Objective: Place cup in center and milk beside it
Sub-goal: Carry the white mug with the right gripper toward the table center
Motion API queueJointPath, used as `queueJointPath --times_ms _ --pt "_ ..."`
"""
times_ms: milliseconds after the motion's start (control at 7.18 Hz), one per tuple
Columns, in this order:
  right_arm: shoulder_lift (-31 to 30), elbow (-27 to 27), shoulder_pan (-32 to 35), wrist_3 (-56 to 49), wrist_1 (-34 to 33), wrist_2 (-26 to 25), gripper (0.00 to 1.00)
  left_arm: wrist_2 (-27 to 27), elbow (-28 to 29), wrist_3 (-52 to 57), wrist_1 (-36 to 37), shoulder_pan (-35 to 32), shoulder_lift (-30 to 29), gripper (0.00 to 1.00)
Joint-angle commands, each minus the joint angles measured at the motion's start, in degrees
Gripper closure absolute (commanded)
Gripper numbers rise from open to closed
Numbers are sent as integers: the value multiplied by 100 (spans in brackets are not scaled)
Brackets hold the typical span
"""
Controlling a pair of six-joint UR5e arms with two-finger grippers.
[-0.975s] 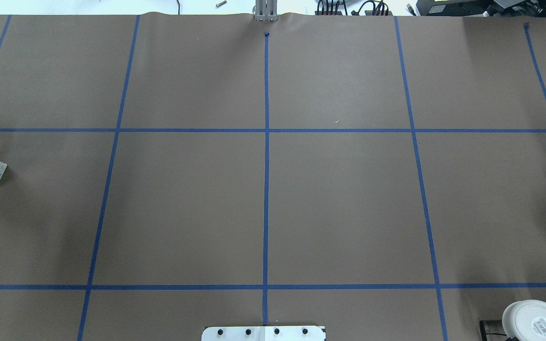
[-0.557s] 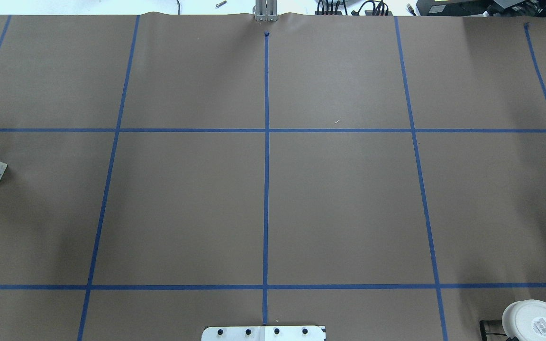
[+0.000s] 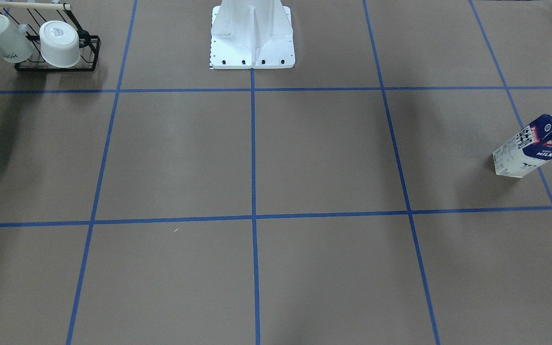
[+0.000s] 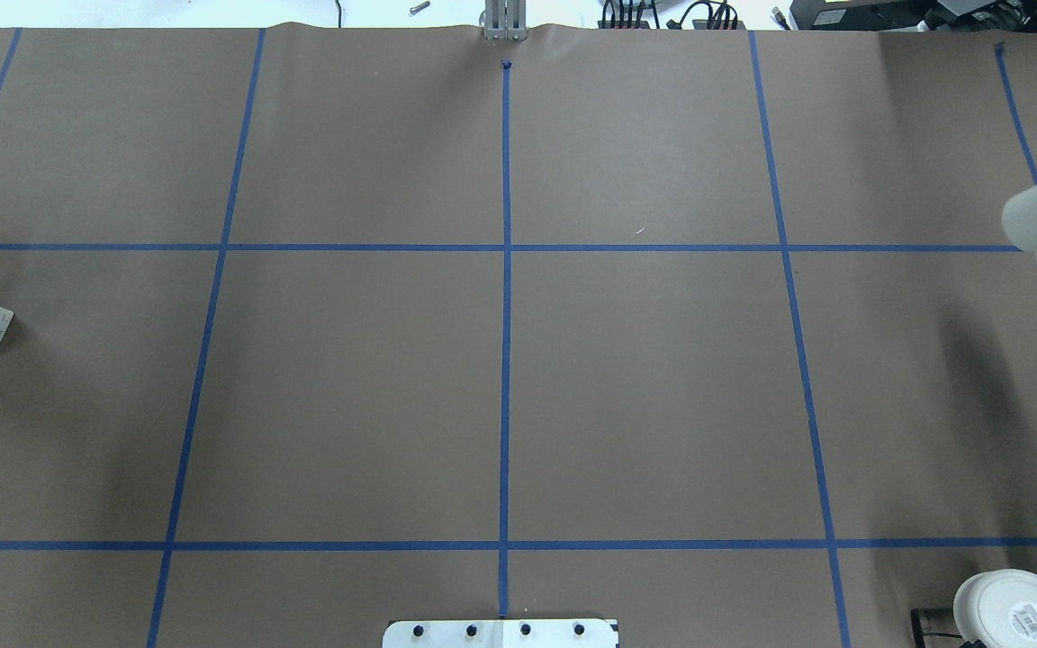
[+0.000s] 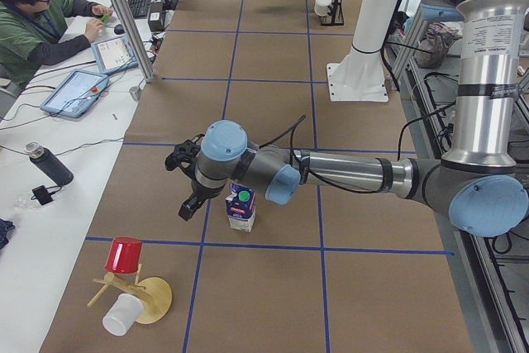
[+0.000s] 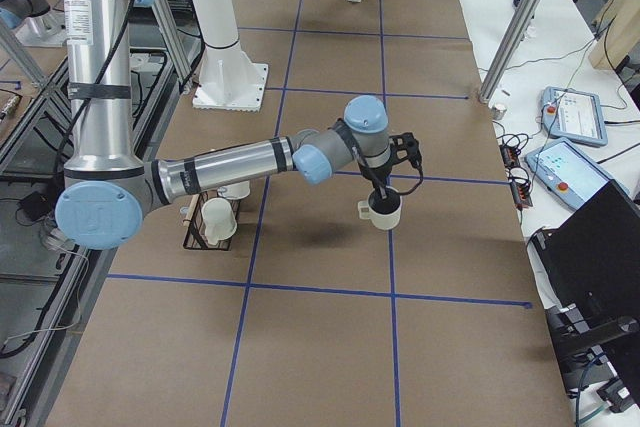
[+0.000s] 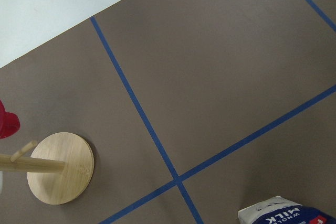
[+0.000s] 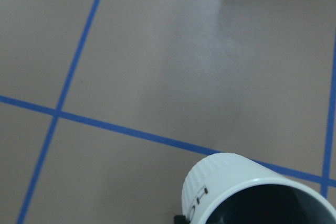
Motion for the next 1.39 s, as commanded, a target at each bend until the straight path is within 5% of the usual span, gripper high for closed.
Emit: queueJointPath --times_ms 0,139,418,557,975,1253 --pt "1113 230 -1049 1716 -441 -333 100 0 3 1 0 0 21 1" --pt "1614 221 -1899 2709 -545 -1032 100 0 11 -8 0 0 21 1" --pt "3113 73 -3265 3805 -2363 -2431 100 0 38 -16 0 9 21 1" --pt "3713 -215 -3653 4400 -2835 -2628 100 8 47 -16 0 9 21 1" --pt "5263 -2278 -4419 5722 -2840 -2700 100 0 47 -16 0 9 64 1" --pt "5266 -2327 -4649 5751 -2831 -2700 100 0 47 -157 -9 9 73 1"
